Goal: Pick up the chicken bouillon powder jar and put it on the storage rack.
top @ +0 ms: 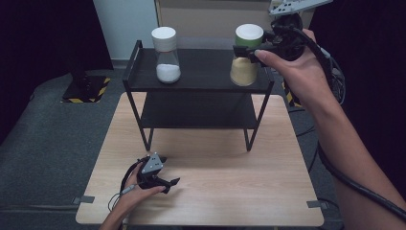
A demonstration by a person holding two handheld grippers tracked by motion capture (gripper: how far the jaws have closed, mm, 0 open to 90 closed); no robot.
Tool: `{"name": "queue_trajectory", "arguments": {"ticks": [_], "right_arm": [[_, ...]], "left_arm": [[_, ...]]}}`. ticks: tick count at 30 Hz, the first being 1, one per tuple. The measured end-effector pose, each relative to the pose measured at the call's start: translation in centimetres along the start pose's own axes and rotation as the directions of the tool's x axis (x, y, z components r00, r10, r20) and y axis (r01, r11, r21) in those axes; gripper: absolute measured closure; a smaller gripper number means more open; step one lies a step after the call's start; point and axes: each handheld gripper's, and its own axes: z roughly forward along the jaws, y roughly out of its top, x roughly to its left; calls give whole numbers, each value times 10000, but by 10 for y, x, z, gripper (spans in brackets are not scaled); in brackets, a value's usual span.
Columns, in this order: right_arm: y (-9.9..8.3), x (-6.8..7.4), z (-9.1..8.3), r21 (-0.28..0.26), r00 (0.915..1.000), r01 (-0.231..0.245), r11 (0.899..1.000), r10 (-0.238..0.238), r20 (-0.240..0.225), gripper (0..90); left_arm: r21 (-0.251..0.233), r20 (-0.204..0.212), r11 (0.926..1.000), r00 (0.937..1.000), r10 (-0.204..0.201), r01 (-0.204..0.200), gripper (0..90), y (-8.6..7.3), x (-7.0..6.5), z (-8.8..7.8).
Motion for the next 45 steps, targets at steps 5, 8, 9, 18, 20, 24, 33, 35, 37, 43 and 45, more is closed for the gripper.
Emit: {"name": "queue_trajectory", "arguments": {"ticks": [5, 8, 9, 18, 20, 24, 33, 35, 37, 43, 45], "right_arm": [[-3, -7, 12, -27, 9998, -168, 9999, 168, 47, 344], [-4, -9, 15, -26, 9997, -205, 9998, 205, 104, 344], [-4, -10, 18, 5, 9996, -225, 9997, 225, 158, 344], [-5, -14, 30, 157, 9995, -261, 9995, 258, 168, 344], [-5, -14, 35, 198, 9995, -277, 9994, 275, 130, 344], [-6, -15, 39, 221, 9995, -310, 9993, 308, 107, 344], [-7, -19, 46, 283, 9990, -404, 9988, 399, 179, 343], [-8, -20, 47, 308, 9989, -436, 9986, 430, 212, 343], [-11, -21, 49, 313, 9985, -488, 9983, 480, 253, 343], [-15, -24, 48, 183, 9976, -652, 9977, 648, 232, 342], [-15, -24, 48, 189, 9976, -653, 9977, 649, 221, 342]], "left_arm": [[15, 53, 10000, 10000, 17, -17, 33, 0, 1, 1], [-1, 63, 10000, 10000, 4, -4, 33, -1, 1, 1], [-32, 55, 10000, 10000, -43, 43, 33, -1, 2, 0], [20, 25, 10000, 10000, -19, 19, 33, -2, 3, -1], [53, 73, 10000, 10000, 7, -7, 33, -1, 2, 0], [65, 104, 10000, 9999, 47, -48, 33, -1, 2, 1], [-12, 14, 10000, 10000, 13, -13, 34, -2, 2, 0], [1, 24, 10000, 10000, 13, -13, 34, -2, 3, 0], [8, 37, 10000, 10000, 2, -2, 34, -2, 3, 0], [53, 26, 10000, 10000, -27, 27, 33, -2, 2, 0], [49, 26, 10000, 10000, -37, 37, 33, -1, 2, 1]]}}
